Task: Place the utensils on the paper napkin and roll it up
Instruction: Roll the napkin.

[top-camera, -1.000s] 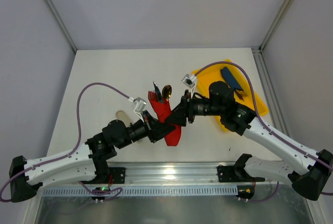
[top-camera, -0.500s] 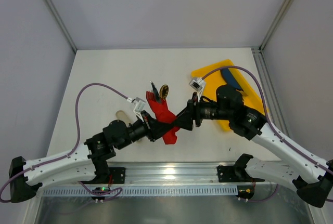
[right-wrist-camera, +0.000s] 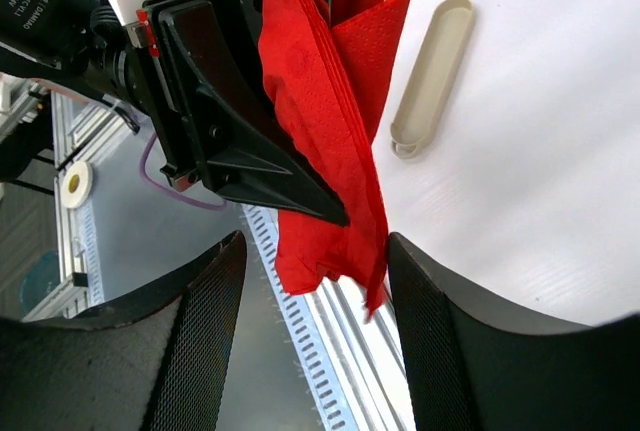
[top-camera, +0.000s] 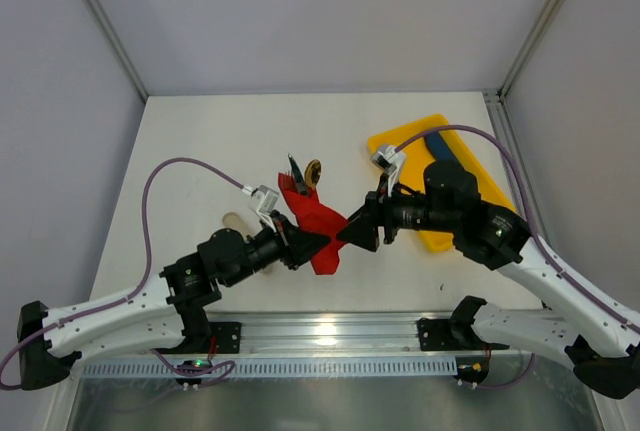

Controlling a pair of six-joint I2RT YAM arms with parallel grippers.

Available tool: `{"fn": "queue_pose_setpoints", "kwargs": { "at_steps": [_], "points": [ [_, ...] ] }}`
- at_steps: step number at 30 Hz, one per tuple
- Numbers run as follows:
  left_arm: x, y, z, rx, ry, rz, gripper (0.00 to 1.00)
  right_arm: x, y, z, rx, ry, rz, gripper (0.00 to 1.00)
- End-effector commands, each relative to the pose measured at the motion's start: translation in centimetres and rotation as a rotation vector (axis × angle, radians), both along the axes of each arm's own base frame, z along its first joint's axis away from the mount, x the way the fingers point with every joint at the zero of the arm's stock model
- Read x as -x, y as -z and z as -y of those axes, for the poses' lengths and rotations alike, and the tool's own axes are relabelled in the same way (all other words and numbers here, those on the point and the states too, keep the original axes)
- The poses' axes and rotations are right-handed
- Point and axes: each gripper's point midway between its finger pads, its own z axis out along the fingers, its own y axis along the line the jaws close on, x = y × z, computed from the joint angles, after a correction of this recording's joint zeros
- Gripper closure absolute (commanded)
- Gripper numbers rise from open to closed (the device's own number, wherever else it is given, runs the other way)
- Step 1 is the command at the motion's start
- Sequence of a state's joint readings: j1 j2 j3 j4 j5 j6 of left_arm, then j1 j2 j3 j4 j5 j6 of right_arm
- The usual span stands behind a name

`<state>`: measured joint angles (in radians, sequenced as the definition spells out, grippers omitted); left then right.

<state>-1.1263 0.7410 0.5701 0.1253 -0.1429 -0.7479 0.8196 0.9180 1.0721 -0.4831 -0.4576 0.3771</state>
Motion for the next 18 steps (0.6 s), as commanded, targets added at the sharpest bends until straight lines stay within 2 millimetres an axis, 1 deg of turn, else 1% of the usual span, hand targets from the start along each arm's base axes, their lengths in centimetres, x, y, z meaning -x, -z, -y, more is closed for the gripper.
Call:
{"fn": "queue_pose_setpoints", "kwargs": {
  "at_steps": [1, 2, 3, 4, 5, 6, 7, 9, 10, 11, 13, 15, 16, 17, 18],
  "points": [
    [-0.5, -3.8, -0.1, 0.07, -0.026, 0.061, 1.0, -1.0, -2.9, 1.3, 0.011, 0.074, 0.122, 0.37],
    [-0.6, -3.9, -0.2, 0.072, -0.031, 0.063, 1.0, -0.5, -3.2, 1.1, -0.011, 0.053, 0.117, 0.36],
    [-0.6, -3.8, -0.2, 0.07, -0.032, 0.061, 1.0, 0.8, -3.6, 0.5, -0.034, -0.024, 0.102, 0.36],
    [-0.7, -3.8, -0.3, 0.067, -0.037, 0.062, 1.0, 1.2, -3.4, 0.5, -0.018, -0.039, 0.09, 0.36],
    [-0.7, -3.7, -0.3, 0.06, -0.037, 0.061, 1.0, 1.0, -3.7, 0.6, -0.009, -0.024, 0.103, 0.36],
    [-0.7, -3.8, -0.3, 0.061, -0.037, 0.062, 1.0, 0.5, -3.5, 0.8, 0.006, 0.009, 0.124, 0.36],
    [-0.6, -3.7, -0.3, 0.065, -0.035, 0.062, 1.0, 0.6, -3.8, 0.8, -0.009, 0.007, 0.133, 0.36],
    [-0.6, -3.7, -0.3, 0.068, -0.035, 0.06, 1.0, 1.3, -3.5, 0.4, -0.023, -0.029, 0.107, 0.35],
    [-0.6, -3.8, -0.3, 0.067, -0.037, 0.061, 1.0, 1.9, -3.6, -0.1, -0.038, -0.074, 0.093, 0.36],
    [-0.6, -3.8, -0.3, 0.067, -0.034, 0.061, 1.0, 2.1, -3.5, -0.4, -0.047, -0.085, 0.084, 0.36],
    [-0.5, -4.1, -0.3, 0.081, -0.028, 0.066, 1.0, 2.2, -2.8, -1.1, -0.066, -0.105, 0.059, 0.36],
    [-0.4, -4.4, -0.3, 0.089, -0.025, 0.068, 1.0, 2.1, -1.1, -1.7, -0.044, -0.117, 0.021, 0.36],
    [-0.3, -4.5, -0.4, 0.097, -0.022, 0.067, 1.0, 2.0, -1.0, -2.0, -0.054, -0.12, 0.015, 0.36],
    [-0.2, -4.5, -0.4, 0.098, -0.019, 0.068, 1.0, 1.9, -0.2, -2.2, -0.047, -0.119, 0.005, 0.36],
    [-0.1, -4.7, -0.5, 0.108, -0.017, 0.069, 1.0, 1.8, 0.1, -2.3, -0.045, -0.114, 0.004, 0.36]
  ]
}}
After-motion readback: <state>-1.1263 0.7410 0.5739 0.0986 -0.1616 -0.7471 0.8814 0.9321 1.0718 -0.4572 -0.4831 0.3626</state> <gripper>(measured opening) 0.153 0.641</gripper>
